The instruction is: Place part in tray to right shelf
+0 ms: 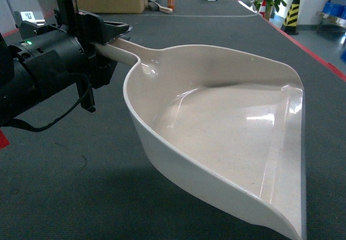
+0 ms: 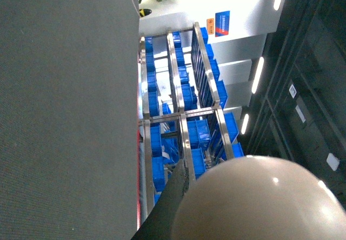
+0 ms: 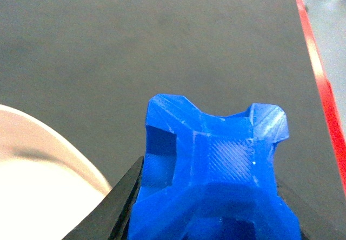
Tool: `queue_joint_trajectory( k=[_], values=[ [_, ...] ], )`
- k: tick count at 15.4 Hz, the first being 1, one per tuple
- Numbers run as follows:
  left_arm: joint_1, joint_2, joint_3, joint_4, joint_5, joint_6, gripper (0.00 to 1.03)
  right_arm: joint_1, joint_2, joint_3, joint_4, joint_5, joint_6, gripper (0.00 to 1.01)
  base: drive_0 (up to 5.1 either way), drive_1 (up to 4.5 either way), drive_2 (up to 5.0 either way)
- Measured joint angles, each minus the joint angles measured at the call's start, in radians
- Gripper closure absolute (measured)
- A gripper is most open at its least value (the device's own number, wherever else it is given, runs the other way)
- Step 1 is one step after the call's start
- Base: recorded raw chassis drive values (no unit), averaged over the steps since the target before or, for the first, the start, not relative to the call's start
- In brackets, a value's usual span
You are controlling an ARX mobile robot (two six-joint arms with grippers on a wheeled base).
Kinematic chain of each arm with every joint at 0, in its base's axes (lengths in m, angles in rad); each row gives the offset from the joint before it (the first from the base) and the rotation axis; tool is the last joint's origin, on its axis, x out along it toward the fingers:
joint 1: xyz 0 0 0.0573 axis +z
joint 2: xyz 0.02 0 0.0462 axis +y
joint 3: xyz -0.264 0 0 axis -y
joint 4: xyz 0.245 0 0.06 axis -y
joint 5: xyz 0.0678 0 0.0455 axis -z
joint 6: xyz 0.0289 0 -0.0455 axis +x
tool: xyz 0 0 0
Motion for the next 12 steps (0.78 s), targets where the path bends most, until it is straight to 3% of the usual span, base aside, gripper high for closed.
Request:
queue_joint_trajectory(
  k=[1,3,5,7,8,9,11,12],
  values=[
    [-0.003,0.000,0.000,-0.001,0.000,0.000,0.91,0.054,-0.065,0.025,-0.012,-0.036,0.041,0.54,0.0,0.00,0.0],
    [0.000,0.000,0.000,-0.001,-0.001,0.000,0.91,0.198,-0.127,0.041,-0.010,-0.116,0.176,0.54,0.0,0.00,0.0],
    [-0.002,0.000,0.000,-0.001,-0.002,0.000,0.91,0.327,-0.064,0.036,-0.018,-0.126,0.311,0.54,0.0,0.00,0.0],
    [-0.002,0.000,0.000,-0.001,0.000,0.000,0.91,0.426,0.002,0.013,-0.003,-0.106,0.362,0.49,0.0,0.00,0.0],
    [-0.002,0.000,0.000,0.000,0.000,0.000,0.91,0.436,0.023,0.010,0.024,-0.108,0.394,0.35,0.0,0.00,0.0],
    [-0.001,0.000,0.000,-0.003,0.003,0.004,0.91,0.427,0.028,0.009,0.021,-0.071,0.403,0.22,0.0,0.00,0.0],
    [0.000,0.000,0.000,-0.001,0.000,0.003,0.91,0.399,-0.021,0.003,0.000,-0.043,0.402,0.01,0.0,0.00,0.0],
    [0.000,0.000,0.000,-0.002,0.000,0.003,0.91,0.389,-0.074,-0.001,0.002,0.001,0.372,0.04,0.0,0.00,0.0]
  ],
)
